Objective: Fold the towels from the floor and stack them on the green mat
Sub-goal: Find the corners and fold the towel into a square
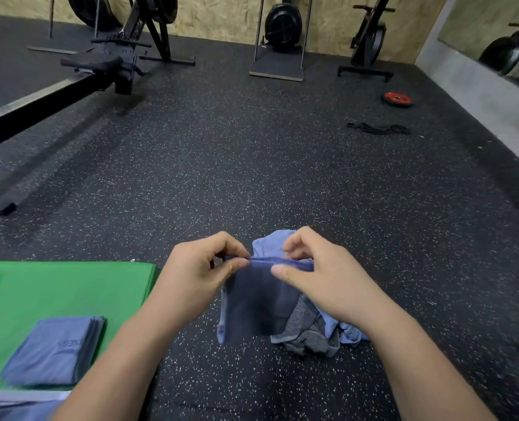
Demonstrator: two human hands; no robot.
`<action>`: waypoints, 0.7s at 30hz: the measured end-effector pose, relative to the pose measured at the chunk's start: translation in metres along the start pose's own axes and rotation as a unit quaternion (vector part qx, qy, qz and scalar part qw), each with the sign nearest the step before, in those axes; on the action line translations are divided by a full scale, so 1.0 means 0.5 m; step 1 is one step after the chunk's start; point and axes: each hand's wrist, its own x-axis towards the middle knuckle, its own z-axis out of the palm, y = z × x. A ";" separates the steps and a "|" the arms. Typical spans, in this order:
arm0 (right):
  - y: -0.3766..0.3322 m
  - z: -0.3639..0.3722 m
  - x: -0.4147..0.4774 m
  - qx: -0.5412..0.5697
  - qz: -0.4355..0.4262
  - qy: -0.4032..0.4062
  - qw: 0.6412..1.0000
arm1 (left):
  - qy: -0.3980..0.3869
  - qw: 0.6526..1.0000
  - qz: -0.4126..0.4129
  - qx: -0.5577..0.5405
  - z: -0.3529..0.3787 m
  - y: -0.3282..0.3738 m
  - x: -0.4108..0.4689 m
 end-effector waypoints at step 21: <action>-0.030 0.009 -0.003 0.028 -0.160 0.028 0.986 | -0.137 0.972 -0.076 -0.174 0.032 -0.018 -0.007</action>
